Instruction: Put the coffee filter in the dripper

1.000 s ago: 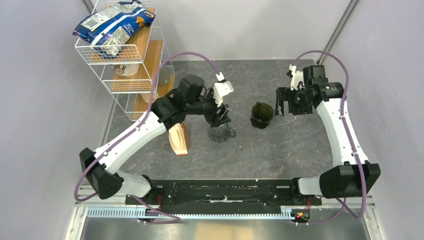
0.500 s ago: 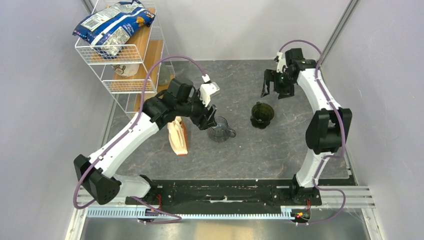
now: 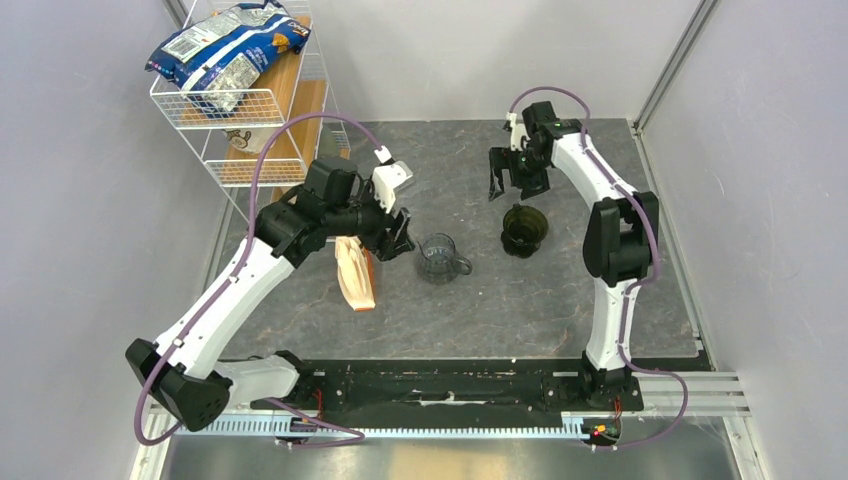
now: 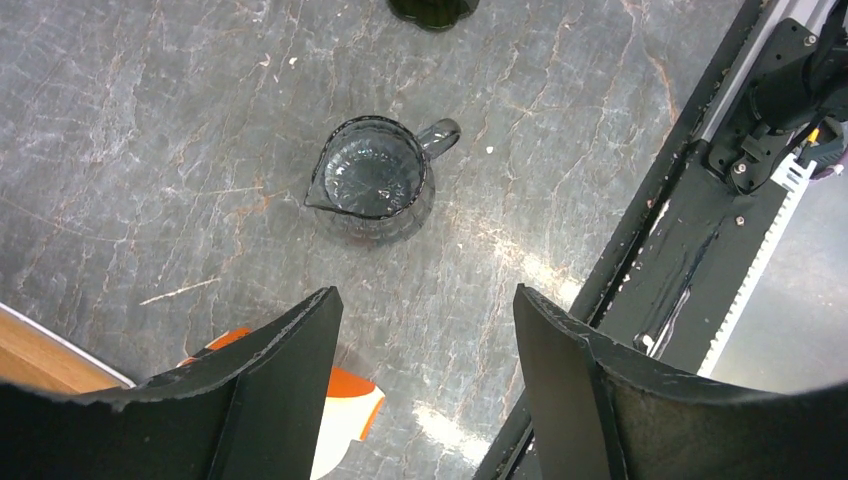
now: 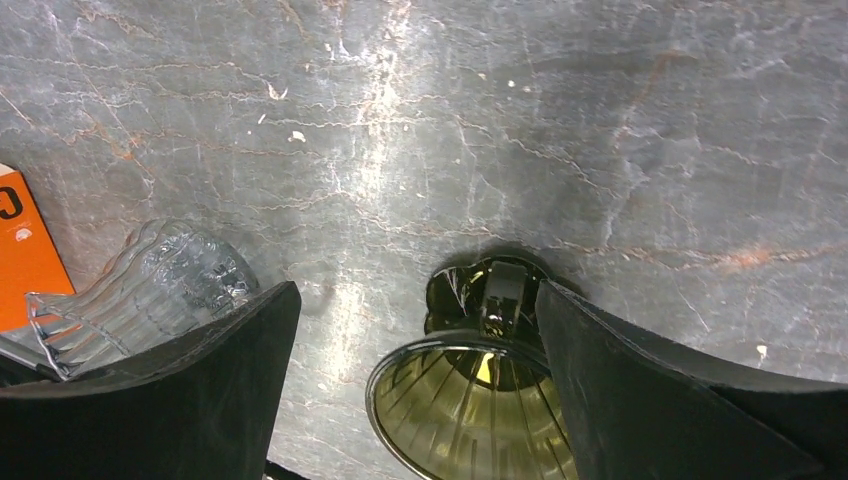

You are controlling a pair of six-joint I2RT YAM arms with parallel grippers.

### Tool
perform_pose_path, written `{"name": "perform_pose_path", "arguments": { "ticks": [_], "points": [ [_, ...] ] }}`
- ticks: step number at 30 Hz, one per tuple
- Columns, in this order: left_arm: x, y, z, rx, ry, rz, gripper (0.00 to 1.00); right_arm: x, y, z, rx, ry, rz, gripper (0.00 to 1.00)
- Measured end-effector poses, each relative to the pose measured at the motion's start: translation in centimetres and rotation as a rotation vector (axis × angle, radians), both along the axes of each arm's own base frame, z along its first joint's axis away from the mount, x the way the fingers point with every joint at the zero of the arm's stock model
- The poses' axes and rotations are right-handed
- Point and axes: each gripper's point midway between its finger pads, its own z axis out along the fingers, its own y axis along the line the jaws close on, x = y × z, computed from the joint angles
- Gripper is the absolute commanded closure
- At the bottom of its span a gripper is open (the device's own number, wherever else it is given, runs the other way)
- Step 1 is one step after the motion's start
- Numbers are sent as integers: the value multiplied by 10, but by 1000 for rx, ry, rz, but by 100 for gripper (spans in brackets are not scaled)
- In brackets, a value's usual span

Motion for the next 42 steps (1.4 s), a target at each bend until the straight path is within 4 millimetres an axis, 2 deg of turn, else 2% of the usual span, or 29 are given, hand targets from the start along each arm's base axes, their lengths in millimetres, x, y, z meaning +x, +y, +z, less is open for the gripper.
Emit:
{"name": "perform_pose_path", "arguments": {
  "ticks": [7, 21, 36, 42],
  "points": [
    [-2, 4, -5, 8, 11, 7, 28, -2, 17, -11, -10, 12, 55, 4],
    [-3, 6, -8, 11, 17, 9, 28, -11, 38, -12, -15, 12, 120, 4],
    [-4, 7, -14, 19, 30, 10, 28, -13, 46, 4, -27, -8, 199, 5],
    [-4, 7, -14, 20, 31, 10, 27, -14, 48, -9, -33, 31, 212, 5]
  ]
}}
